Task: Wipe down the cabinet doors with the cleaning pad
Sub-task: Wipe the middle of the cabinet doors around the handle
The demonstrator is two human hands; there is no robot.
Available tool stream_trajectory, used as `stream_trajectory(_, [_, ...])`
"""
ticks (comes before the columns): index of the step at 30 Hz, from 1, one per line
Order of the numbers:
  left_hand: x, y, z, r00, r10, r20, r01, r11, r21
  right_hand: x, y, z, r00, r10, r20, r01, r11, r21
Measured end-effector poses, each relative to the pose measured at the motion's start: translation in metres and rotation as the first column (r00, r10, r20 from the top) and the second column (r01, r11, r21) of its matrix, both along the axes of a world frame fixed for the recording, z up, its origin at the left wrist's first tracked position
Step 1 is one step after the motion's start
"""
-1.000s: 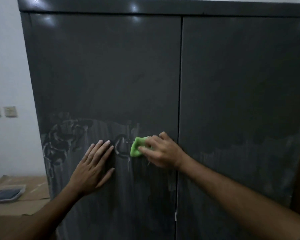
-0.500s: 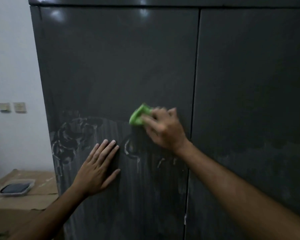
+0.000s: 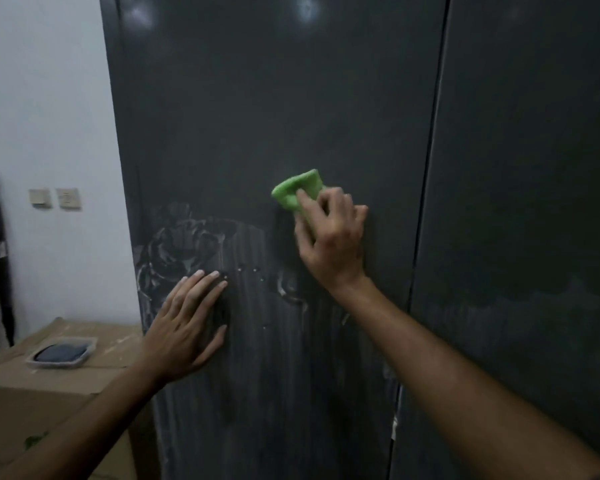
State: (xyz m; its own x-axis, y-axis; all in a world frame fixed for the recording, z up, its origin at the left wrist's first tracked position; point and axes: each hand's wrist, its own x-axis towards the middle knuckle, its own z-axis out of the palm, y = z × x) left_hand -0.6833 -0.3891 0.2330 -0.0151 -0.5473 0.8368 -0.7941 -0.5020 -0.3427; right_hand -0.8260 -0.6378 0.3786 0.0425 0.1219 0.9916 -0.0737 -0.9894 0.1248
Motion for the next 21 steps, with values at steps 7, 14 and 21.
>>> stream_trajectory(7, [0.036, 0.028, 0.0, 0.998, -0.057, 0.013, 0.056, 0.996, 0.068, 0.013, 0.018, -0.007, 0.978, -0.107, -0.18, 0.033, 0.928, -0.372])
stream_trajectory(14, [0.047, 0.034, -0.002, 0.995, -0.094, 0.037, 0.089, 0.989, 0.12, 0.031, 0.059, -0.048, 0.965, -0.097, -0.242, -0.025, 0.889, -0.458])
stream_trajectory(21, [0.052, 0.047, -0.006, 0.994, -0.105, 0.023, 0.101, 0.985, 0.143, 0.05, 0.067, 0.022, 0.997, -0.066, 0.028, 0.067, 0.998, -0.012])
